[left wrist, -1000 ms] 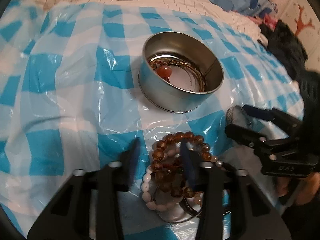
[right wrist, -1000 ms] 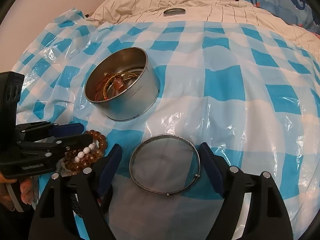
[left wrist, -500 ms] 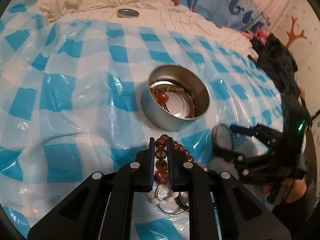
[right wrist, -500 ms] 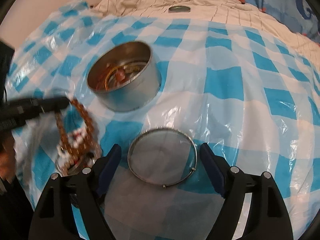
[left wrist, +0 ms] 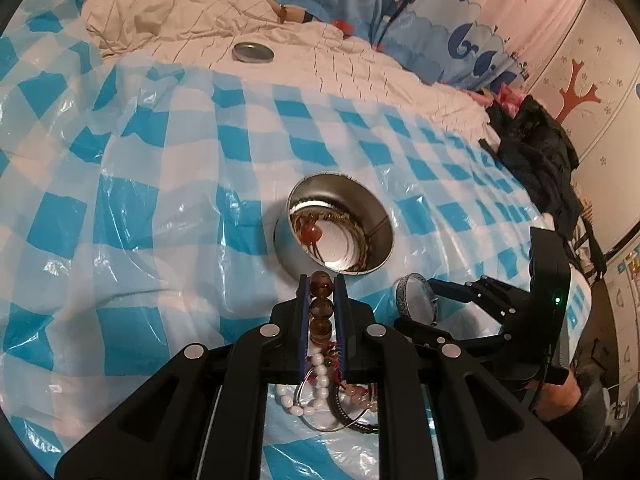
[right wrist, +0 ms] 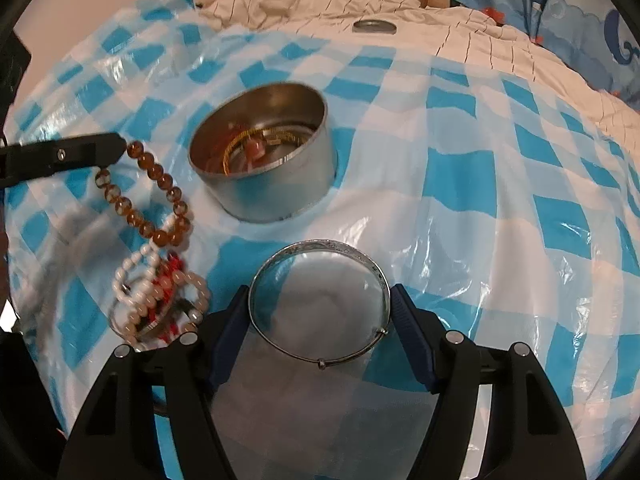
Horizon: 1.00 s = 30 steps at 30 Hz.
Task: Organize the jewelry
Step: 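Carry the bead bracelet over the tin with the left gripper while the right holds the bangle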
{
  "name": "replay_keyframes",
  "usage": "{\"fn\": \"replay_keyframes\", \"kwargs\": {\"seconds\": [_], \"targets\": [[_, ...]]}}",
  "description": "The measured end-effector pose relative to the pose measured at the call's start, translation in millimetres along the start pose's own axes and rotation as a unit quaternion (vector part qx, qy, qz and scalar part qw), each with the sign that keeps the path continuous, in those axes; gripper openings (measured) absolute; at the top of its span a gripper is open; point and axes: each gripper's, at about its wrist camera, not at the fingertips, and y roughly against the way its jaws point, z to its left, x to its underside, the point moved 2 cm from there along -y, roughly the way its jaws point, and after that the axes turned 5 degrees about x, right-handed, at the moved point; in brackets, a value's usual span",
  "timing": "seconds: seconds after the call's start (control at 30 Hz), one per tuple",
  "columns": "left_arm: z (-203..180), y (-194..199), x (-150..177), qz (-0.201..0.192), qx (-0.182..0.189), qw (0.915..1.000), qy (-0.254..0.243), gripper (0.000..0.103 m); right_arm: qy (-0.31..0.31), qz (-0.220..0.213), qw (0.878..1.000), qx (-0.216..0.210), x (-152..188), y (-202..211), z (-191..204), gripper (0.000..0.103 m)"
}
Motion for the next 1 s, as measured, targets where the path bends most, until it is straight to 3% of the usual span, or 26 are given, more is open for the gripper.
{"fn": "replay_keyframes", "kwargs": {"seconds": [0.23,1.0], "targets": [[-6.0,8.6,-9.3,-0.015,0.012,0.9998,0.0,0.01,-0.04,-0.034,0.997,-0.048,-10.3,13.1,-6.1,0.067],[-40.6,1.3,-26.1,-0.035,-0.004,0.9984,-0.044,0.01,-0.033,-0.075,0.994,-0.066,-14.2,27.6,2.7,0.068]]}}
